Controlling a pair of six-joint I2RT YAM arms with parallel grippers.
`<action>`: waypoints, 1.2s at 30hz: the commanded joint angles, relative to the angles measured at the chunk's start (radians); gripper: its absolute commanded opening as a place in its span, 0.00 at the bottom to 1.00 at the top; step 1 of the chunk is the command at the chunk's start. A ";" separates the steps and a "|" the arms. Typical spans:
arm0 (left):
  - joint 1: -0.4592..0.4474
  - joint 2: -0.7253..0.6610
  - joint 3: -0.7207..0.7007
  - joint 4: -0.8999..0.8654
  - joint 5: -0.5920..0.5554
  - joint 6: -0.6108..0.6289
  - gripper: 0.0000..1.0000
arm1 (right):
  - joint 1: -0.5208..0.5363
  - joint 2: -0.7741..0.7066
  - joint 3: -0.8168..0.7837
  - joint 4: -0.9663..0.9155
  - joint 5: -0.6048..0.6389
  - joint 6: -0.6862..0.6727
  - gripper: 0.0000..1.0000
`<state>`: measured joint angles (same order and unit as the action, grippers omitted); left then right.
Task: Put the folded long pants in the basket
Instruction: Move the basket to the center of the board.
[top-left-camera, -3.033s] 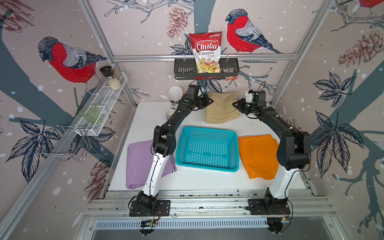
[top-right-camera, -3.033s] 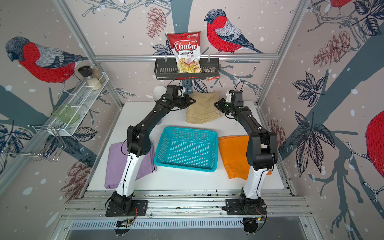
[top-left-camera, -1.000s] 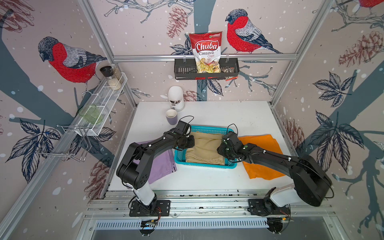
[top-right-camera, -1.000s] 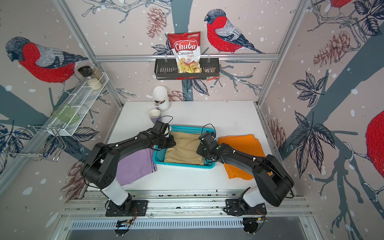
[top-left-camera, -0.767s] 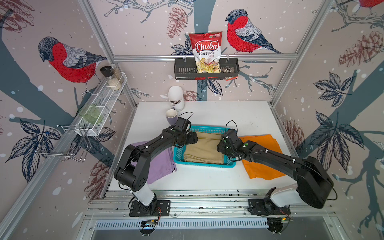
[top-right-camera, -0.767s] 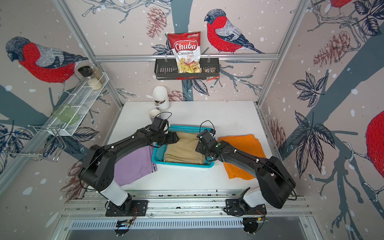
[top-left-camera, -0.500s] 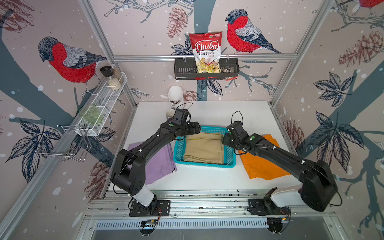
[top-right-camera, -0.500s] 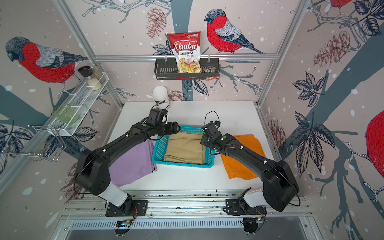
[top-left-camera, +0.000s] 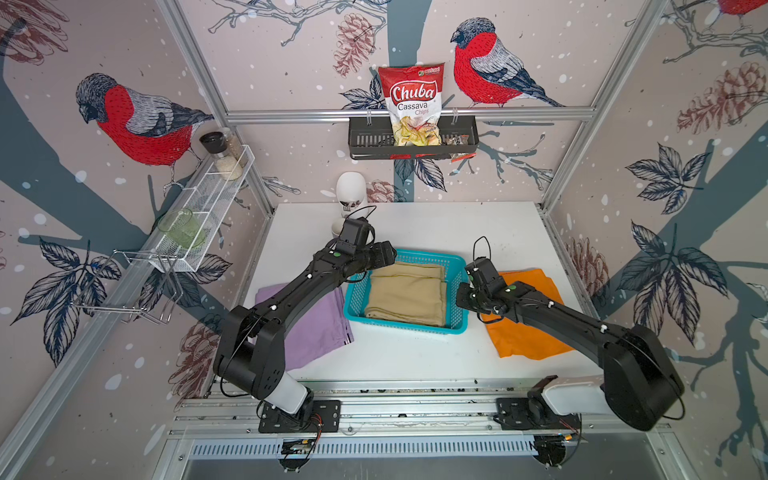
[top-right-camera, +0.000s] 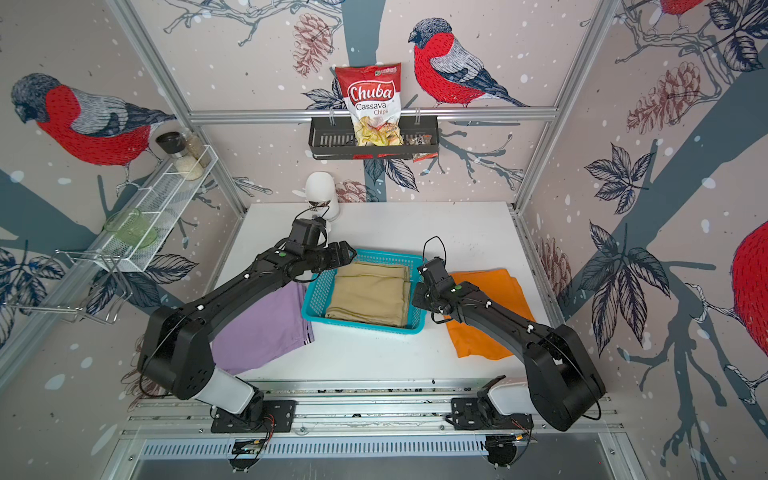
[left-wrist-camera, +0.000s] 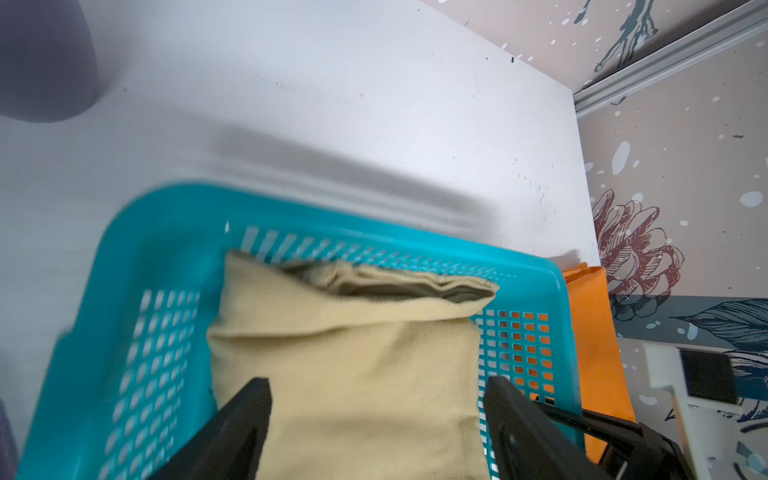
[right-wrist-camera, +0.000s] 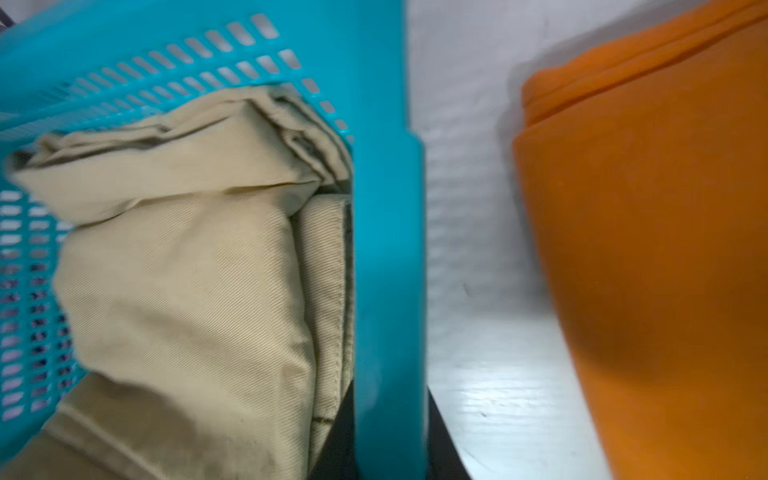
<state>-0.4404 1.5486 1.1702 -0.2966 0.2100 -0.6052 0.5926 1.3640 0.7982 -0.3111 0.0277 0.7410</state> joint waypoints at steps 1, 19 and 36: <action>0.003 -0.002 -0.008 0.036 0.012 -0.014 0.84 | -0.025 0.009 0.004 0.112 0.073 -0.027 0.09; 0.006 -0.005 -0.047 0.038 0.015 -0.014 0.84 | -0.405 0.484 0.495 0.143 -0.238 -0.556 0.15; 0.000 0.011 -0.111 0.080 0.073 -0.046 0.84 | -0.456 0.705 0.794 0.067 -0.166 -0.456 0.56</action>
<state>-0.4374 1.5547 1.0660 -0.2565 0.2592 -0.6392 0.1482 2.0933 1.5745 -0.2218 -0.2073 0.2649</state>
